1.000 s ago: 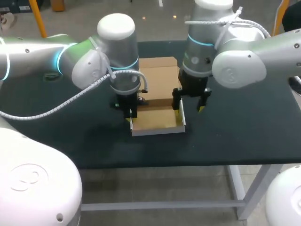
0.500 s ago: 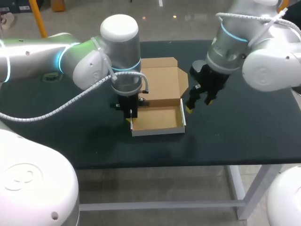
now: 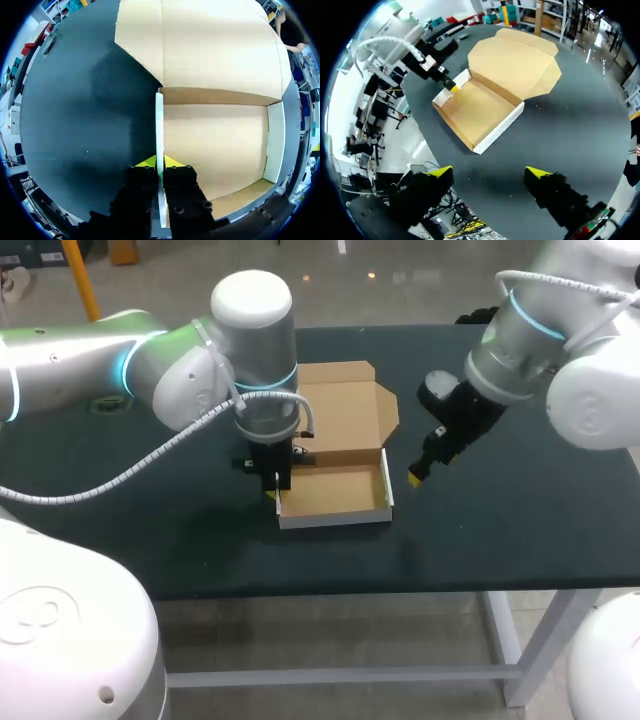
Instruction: Assemble the packaging by folding the flat box into shape, placing the metal phone stand inside, and closing the box properly
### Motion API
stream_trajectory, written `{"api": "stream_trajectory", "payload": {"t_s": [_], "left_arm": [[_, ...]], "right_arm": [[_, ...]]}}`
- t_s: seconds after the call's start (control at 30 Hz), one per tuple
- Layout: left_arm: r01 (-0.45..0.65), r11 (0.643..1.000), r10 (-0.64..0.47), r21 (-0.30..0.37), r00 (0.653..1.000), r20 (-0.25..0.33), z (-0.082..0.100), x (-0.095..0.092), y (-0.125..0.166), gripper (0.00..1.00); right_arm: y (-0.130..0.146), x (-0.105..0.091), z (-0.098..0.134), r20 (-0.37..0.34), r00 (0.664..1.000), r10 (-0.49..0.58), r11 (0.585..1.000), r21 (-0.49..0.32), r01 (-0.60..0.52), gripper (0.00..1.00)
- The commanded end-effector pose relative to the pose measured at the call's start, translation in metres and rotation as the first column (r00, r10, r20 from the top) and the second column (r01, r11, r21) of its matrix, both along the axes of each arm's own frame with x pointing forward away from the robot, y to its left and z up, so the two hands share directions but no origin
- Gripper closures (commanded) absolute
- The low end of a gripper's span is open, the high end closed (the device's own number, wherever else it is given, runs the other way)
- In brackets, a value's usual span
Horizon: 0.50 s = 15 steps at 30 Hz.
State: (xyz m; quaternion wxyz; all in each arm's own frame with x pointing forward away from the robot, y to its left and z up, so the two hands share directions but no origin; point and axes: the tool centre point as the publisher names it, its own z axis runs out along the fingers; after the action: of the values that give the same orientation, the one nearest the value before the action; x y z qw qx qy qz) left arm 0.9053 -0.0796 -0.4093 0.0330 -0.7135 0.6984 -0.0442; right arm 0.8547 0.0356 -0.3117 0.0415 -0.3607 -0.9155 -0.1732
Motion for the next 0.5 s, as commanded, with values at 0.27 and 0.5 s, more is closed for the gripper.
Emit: {"api": "stream_trajectory", "payload": {"t_s": [0.27, 0.5], "left_arm": [[0.011, 1.0, -0.011, 0.017, 1.0, 0.0, 0.001, -0.001, 0.009, 1.0], [0.008, 0.999, -0.008, 0.032, 1.0, 0.004, 0.002, -0.001, 0.013, 1.0]], "right_arm": [[-0.065, -0.048, 0.019, 0.21, 0.945, 0.25, 0.946, 0.154, -0.285, 0.0], [-0.08, -0.067, 0.018, 0.277, 0.913, 0.3, 0.922, 0.162, -0.352, 0.0]]}}
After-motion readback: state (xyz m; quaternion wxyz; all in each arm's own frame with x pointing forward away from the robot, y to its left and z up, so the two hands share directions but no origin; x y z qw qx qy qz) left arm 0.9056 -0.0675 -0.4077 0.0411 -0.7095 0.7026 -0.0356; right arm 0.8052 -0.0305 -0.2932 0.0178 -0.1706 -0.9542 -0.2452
